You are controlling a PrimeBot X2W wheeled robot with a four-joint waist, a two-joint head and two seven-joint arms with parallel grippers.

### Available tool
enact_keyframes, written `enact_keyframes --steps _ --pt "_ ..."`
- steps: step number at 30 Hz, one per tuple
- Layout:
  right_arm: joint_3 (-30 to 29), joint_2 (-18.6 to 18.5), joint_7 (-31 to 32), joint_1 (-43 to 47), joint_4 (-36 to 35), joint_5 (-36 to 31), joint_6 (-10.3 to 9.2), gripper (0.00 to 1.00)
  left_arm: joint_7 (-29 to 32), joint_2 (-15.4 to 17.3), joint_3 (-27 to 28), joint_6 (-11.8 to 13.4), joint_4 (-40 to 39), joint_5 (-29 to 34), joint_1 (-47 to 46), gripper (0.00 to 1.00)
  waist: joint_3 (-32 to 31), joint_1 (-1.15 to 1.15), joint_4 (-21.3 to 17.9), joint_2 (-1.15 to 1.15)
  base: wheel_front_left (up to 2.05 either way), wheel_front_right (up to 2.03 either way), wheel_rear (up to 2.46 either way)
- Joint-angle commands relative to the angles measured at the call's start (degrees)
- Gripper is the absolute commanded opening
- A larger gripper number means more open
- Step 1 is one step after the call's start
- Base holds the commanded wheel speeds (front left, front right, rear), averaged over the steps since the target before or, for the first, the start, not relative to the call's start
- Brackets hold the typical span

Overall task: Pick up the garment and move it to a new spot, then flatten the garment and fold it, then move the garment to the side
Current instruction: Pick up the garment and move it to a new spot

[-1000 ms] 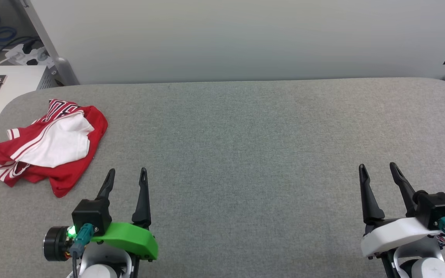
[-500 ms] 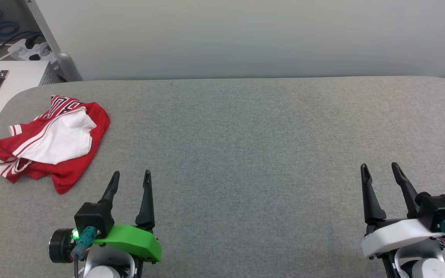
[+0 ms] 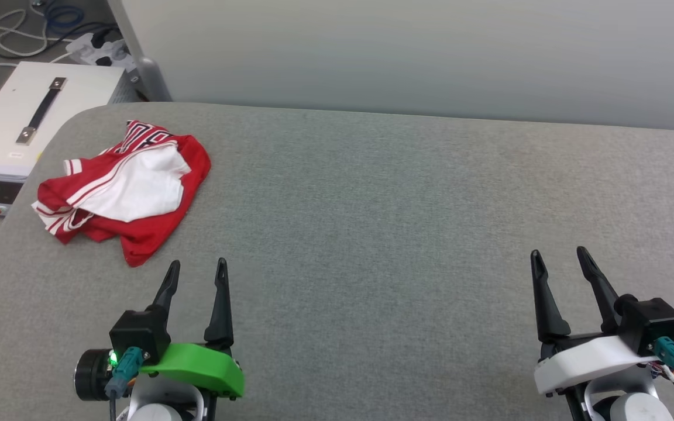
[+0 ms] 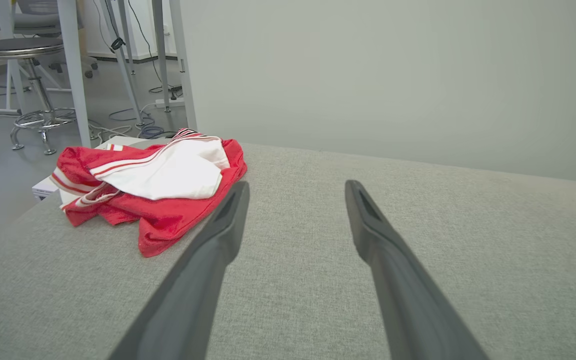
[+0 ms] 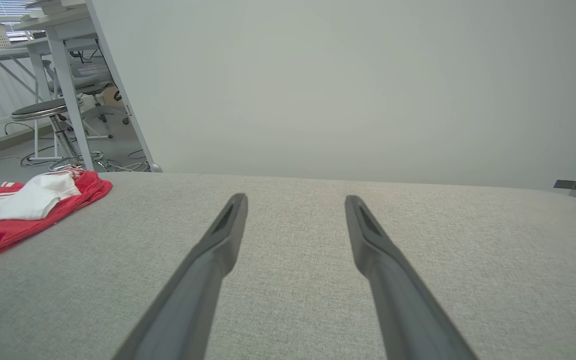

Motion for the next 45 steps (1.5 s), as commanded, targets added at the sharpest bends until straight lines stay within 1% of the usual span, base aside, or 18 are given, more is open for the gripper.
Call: enact_keyframes --steps 1,8,15,23,29,35,41,45 --pt "0.38 -0.03 -0.66 0.39 0.06 0.45 -0.05 1.0 -0.66 -0.24 0.18 -0.22 0.16 -0.46 0.22 1.0 0.02 0.0 2.73 0.0 0.0 0.0 0.0" --pt "1.24 -0.03 -1.49 0.58 0.05 0.75 -0.05 1.0 -1.5 -0.26 0.07 -0.54 0.48 -0.85 0.36 1.0 -0.36 0.0 8.33 0.0 0.0 0.0 0.0" --pt "2.3 -0.02 -2.32 0.33 -0.11 1.08 -0.05 1.0 -2.34 -0.28 -0.27 -1.11 0.68 -1.14 0.38 1.0 0.01 0.0 13.03 0.0 0.0 0.0 0.0" --pt "3.35 -0.01 -3.25 0.54 0.38 1.16 -0.06 1.0 -3.29 -0.3 -0.99 -1.46 1.24 -2.19 0.52 1.0 0.7 0.0 17.29 0.0 0.0 0.0 0.0" --pt "3.74 -0.01 -3.95 0.69 0.8 1.18 -0.06 1.0 -4.0 -0.32 -1.5 -1.38 1.69 -2.9 0.74 1.0 0.9 0.0 19.46 0.0 0.0 0.0 0.0" --pt "3.87 0.0 -4.62 0.35 1.01 1.12 -0.06 1.0 -4.68 -0.34 -1.49 -1.09 1.81 -3.7 0.93 1.0 1.77 0.0 20.27 0.0 0.0 0.0 0.0" --pt "3.22 0.0 -4.62 -0.72 0.15 -0.11 -0.06 1.0 -4.68 -0.34 -0.82 -1.11 1.61 -4.82 -0.27 1.0 4.91 0.0 17.89 0.0 0.0 0.0 0.0" --pt "2.96 0.0 -4.62 -1.87 -0.92 -1.66 -0.06 1.0 -4.68 -0.34 -0.09 -2.58 2.39 -5.63 -3.06 1.0 8.41 0.0 15.84 0.0 0.0 0.0 0.0"
